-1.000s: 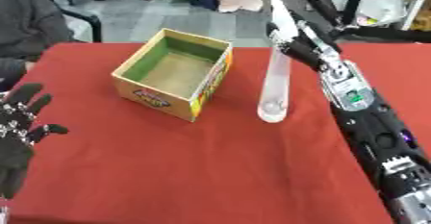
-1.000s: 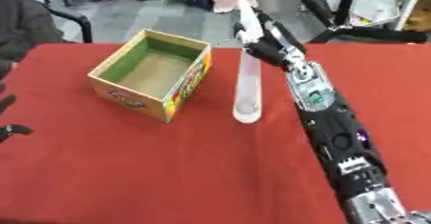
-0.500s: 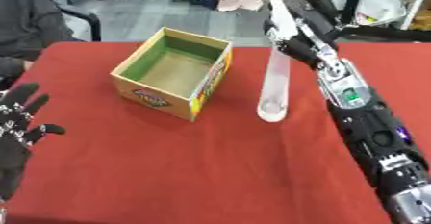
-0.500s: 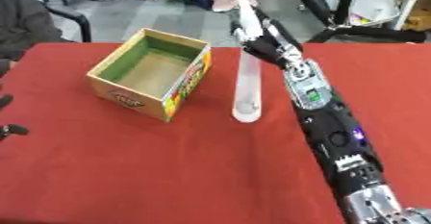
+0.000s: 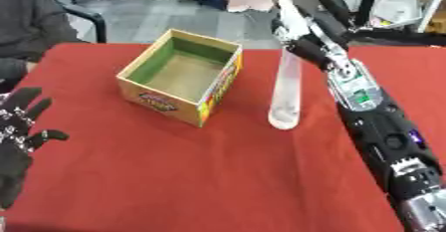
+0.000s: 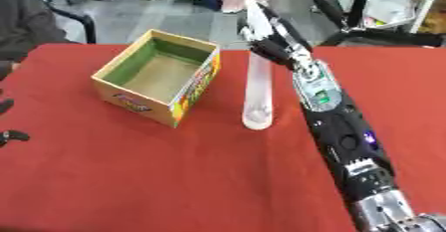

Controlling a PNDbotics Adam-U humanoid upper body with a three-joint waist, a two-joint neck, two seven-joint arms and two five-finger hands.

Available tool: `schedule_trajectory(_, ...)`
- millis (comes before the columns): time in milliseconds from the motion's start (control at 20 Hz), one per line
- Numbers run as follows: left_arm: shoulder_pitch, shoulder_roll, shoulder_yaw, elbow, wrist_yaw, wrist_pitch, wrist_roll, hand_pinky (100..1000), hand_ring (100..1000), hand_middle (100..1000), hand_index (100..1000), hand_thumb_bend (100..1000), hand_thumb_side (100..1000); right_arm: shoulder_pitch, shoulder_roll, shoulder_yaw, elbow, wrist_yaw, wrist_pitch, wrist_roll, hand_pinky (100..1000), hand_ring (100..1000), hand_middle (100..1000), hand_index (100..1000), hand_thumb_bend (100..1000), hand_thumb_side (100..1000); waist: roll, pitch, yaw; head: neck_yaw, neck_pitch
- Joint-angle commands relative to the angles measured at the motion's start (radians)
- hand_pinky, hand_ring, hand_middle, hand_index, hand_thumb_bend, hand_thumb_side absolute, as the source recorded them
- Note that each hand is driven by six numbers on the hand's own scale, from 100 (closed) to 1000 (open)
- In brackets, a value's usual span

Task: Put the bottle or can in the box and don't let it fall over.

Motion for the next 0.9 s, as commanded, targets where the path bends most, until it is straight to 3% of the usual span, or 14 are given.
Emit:
schedule_trajectory(50,-0.014,0.012,-0.001,-0.016,0.003,0.003,-0.002,590,1000,976,969,194,895,-0.029,-0.025,-0.007,-0.011,-0.014,-0.001,0.005,810,1000,1000,944,100,533,0.0,-0.01,0.003,-0.004,-0.013)
schedule_trajectory(200,-0.016,0.012,0.0,-0.015,0.003,0.004,-0.001,590,1000,975,969,194,895,-0.03,-0.025,-0.008,-0.012,-0.027,-0.002,0.012,789,1000,998,870,100,507,-0.001,-0.01,0.004,-0.004,-0.014)
schedule_trajectory(350,-0.016,0.012,0.0,-0.015,0.003,0.005,0.0,589,1000,972,969,195,896,-0.029,-0.025,-0.007,-0.011,-0.037,0.001,0.02,774,974,929,763,100,467,-0.002,-0.009,0.004,-0.003,-0.016)
schedule_trajectory(650,-0.017,0.011,0.001,-0.015,0.003,0.005,0.001,589,1000,972,969,195,896,-0.027,-0.027,-0.009,-0.016,-0.047,0.005,0.008,744,920,804,578,100,470,-0.002,-0.009,0.004,-0.002,-0.016)
schedule_trajectory(900,-0.017,0.011,0.002,-0.015,0.002,0.005,0.001,590,1000,971,970,195,897,-0.024,-0.027,-0.011,-0.019,-0.059,0.008,-0.014,693,850,731,497,100,470,-0.002,-0.008,0.003,-0.002,-0.015)
